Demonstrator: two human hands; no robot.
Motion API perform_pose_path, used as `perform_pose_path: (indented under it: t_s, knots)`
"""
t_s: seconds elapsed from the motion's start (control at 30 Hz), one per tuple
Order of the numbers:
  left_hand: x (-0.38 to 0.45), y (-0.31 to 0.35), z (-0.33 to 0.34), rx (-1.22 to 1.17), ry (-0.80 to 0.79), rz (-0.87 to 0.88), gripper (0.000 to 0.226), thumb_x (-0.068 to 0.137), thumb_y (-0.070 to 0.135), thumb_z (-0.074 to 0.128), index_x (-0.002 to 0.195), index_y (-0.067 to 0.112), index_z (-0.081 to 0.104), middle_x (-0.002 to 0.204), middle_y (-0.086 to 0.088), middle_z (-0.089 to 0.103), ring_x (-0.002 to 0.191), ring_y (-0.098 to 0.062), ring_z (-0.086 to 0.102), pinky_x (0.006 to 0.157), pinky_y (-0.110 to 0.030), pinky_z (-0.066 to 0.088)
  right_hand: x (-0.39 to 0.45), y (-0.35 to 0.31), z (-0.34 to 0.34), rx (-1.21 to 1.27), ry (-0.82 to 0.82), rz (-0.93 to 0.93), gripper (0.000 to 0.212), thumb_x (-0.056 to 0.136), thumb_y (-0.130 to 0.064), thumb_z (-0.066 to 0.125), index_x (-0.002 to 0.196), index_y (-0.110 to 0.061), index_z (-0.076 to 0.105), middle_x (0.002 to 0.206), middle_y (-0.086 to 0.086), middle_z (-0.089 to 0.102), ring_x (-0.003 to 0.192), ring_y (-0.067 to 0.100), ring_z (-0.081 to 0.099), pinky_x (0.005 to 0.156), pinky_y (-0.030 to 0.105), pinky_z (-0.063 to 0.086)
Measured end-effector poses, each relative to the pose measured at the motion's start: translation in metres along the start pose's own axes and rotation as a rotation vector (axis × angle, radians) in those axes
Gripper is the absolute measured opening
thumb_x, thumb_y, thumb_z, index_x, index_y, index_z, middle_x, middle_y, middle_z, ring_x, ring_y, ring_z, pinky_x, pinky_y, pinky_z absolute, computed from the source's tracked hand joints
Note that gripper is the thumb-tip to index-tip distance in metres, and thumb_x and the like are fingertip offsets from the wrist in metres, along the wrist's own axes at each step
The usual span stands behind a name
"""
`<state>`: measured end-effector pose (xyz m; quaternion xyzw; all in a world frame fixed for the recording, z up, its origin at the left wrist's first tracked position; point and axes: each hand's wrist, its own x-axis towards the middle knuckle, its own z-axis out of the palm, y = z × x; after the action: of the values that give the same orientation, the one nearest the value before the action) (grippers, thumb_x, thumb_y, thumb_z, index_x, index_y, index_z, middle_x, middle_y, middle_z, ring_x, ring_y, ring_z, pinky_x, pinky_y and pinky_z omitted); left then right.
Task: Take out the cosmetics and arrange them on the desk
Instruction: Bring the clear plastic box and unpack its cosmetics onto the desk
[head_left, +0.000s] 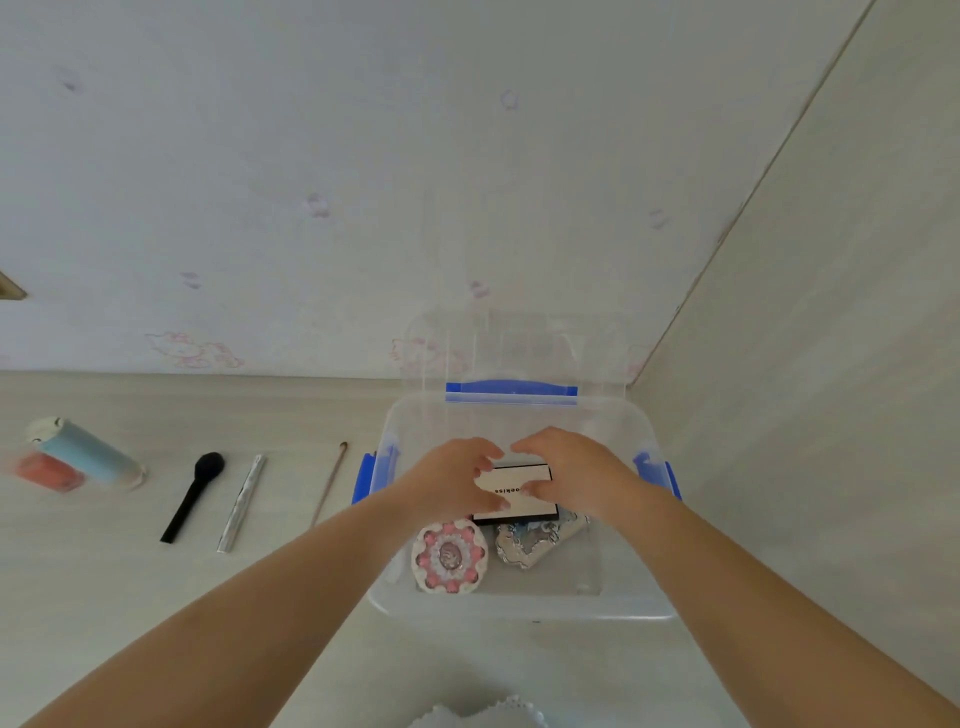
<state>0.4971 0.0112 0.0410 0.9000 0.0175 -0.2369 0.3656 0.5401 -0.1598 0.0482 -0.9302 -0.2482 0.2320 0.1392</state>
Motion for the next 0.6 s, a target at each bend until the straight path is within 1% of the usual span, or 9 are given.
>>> perform_pose_path:
  t_s: [0.1, 0.17, 0.23, 0.3, 0.37, 0.43, 0.5, 0.6]
  knots:
    - [0.003, -0.013, 0.012, 0.296, -0.104, -0.083, 0.067, 0.072, 0.034, 0.076, 0.131, 0.024, 0.047, 0.121, 0.002, 0.052, 0.109, -0.016, 0.052, 0.083, -0.022, 0.041, 0.008, 0.002, 0.011, -0.111, -0.091, -0.049, 0.054, 0.085, -0.031, 0.064, 0.136, -0.025, 0.046, 0.136, 0.001, 0.047, 0.123, 0.021, 0.047, 0.097, 0.034, 0.041]
    - [0.003, -0.017, 0.016, 0.436, -0.143, -0.098, 0.065, 0.074, 0.031, 0.073, 0.132, 0.023, 0.046, 0.123, -0.002, 0.049, 0.111, -0.02, 0.051, 0.082, -0.025, 0.041, 0.013, 0.003, 0.019, -0.188, -0.155, -0.061, 0.06, 0.084, -0.031, 0.064, 0.139, -0.023, 0.041, 0.14, 0.001, 0.043, 0.126, 0.023, 0.043, 0.099, 0.036, 0.041]
    - [0.002, -0.019, 0.018, 0.535, -0.158, -0.088, 0.058, 0.076, 0.028, 0.071, 0.129, 0.02, 0.048, 0.12, -0.005, 0.049, 0.111, -0.023, 0.05, 0.081, -0.029, 0.043, 0.015, 0.005, 0.027, -0.258, -0.186, -0.058, 0.064, 0.083, -0.034, 0.064, 0.14, -0.022, 0.039, 0.14, 0.002, 0.042, 0.125, 0.026, 0.042, 0.098, 0.039, 0.042]
    - [0.003, -0.02, 0.019, 0.604, -0.176, -0.078, 0.048, 0.075, 0.026, 0.072, 0.119, 0.017, 0.054, 0.115, -0.007, 0.051, 0.107, -0.024, 0.051, 0.077, -0.031, 0.044, 0.016, 0.007, 0.034, -0.304, -0.192, -0.055, 0.06, 0.081, -0.034, 0.065, 0.136, -0.022, 0.043, 0.135, 0.004, 0.045, 0.121, 0.028, 0.043, 0.094, 0.042, 0.044]
    - [0.003, -0.021, 0.021, 0.641, -0.194, -0.073, 0.044, 0.074, 0.024, 0.073, 0.113, 0.015, 0.055, 0.112, -0.008, 0.052, 0.105, -0.025, 0.052, 0.075, -0.032, 0.044, 0.017, 0.009, 0.038, -0.319, -0.18, -0.063, 0.057, 0.083, -0.034, 0.063, 0.136, -0.024, 0.045, 0.135, 0.005, 0.044, 0.122, 0.028, 0.041, 0.095, 0.041, 0.043]
    - [0.003, -0.022, 0.023, 0.662, -0.185, -0.071, 0.042, 0.075, 0.019, 0.07, 0.114, 0.014, 0.054, 0.111, -0.008, 0.053, 0.105, -0.026, 0.053, 0.073, -0.032, 0.043, 0.019, 0.011, 0.039, -0.317, -0.156, -0.072, 0.054, 0.084, -0.035, 0.062, 0.135, -0.027, 0.047, 0.137, 0.004, 0.043, 0.124, 0.027, 0.039, 0.097, 0.038, 0.039]
    - [0.003, -0.023, 0.024, 0.691, -0.173, -0.063, 0.041, 0.078, 0.014, 0.066, 0.115, 0.013, 0.051, 0.112, -0.009, 0.053, 0.106, -0.026, 0.053, 0.074, -0.033, 0.044, 0.022, 0.011, 0.04, -0.325, -0.126, -0.076, 0.052, 0.084, -0.036, 0.063, 0.133, -0.026, 0.049, 0.134, 0.004, 0.044, 0.121, 0.027, 0.041, 0.097, 0.037, 0.036]
    - [0.003, -0.023, 0.025, 0.737, -0.184, -0.072, 0.042, 0.08, 0.011, 0.064, 0.12, 0.013, 0.05, 0.115, -0.009, 0.051, 0.108, -0.026, 0.051, 0.073, -0.032, 0.042, 0.023, 0.01, 0.041, -0.297, -0.123, -0.066, 0.054, 0.083, -0.034, 0.065, 0.133, -0.023, 0.048, 0.13, 0.005, 0.044, 0.118, 0.026, 0.043, 0.097, 0.037, 0.036]
